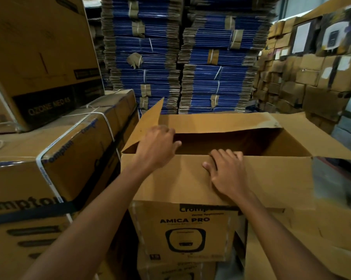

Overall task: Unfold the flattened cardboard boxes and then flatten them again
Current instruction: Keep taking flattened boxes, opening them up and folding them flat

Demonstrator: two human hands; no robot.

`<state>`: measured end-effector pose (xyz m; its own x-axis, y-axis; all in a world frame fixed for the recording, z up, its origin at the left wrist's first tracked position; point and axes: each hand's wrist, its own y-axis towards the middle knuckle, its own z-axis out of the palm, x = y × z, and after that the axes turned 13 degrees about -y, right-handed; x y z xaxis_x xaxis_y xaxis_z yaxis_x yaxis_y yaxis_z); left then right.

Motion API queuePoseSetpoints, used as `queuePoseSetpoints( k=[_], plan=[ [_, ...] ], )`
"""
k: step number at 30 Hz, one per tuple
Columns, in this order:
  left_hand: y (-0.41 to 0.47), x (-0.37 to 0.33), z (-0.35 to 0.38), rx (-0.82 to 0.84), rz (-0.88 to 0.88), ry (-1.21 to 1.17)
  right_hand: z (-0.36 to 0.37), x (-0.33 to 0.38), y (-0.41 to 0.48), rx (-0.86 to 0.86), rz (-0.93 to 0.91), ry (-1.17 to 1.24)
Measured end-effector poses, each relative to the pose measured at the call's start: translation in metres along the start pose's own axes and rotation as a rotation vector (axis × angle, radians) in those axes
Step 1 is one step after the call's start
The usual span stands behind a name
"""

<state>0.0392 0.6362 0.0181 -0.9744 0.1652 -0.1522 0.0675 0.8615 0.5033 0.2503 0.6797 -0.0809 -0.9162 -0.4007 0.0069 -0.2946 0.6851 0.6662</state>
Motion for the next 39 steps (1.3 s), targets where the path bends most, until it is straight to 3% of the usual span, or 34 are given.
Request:
queuePoseSetpoints(
  k=[4,8,13,17,23,28,33,35,39],
  plan=[
    [0.016,0.036,-0.039,-0.111,-0.088,0.263,0.001,-0.001,0.002,-0.004,-0.003,-0.001],
    [0.017,0.084,-0.049,0.027,-0.409,0.353,0.002,0.003,-0.001,-0.04,0.013,-0.01],
    [0.018,0.103,-0.019,0.237,-0.66,0.143,0.003,0.006,-0.004,-0.061,0.025,-0.017],
    [0.014,0.104,0.018,0.245,-0.79,-0.09,0.008,0.003,-0.004,-0.082,0.019,-0.036],
    [0.005,0.114,0.037,0.094,-0.735,-0.223,-0.009,0.014,0.013,0.025,0.126,0.031],
    [-0.002,0.109,0.038,-0.018,-0.699,-0.244,-0.028,0.017,0.074,0.493,0.273,0.176],
    [-0.006,0.112,0.037,-0.032,-0.682,-0.287,-0.024,0.013,0.113,0.779,0.256,0.252],
    [-0.006,0.112,0.036,-0.046,-0.68,-0.3,-0.015,0.011,0.119,0.741,0.283,0.279],
    [-0.006,0.11,0.034,-0.052,-0.683,-0.307,0.003,0.013,0.13,0.43,0.278,0.247]
  ],
)
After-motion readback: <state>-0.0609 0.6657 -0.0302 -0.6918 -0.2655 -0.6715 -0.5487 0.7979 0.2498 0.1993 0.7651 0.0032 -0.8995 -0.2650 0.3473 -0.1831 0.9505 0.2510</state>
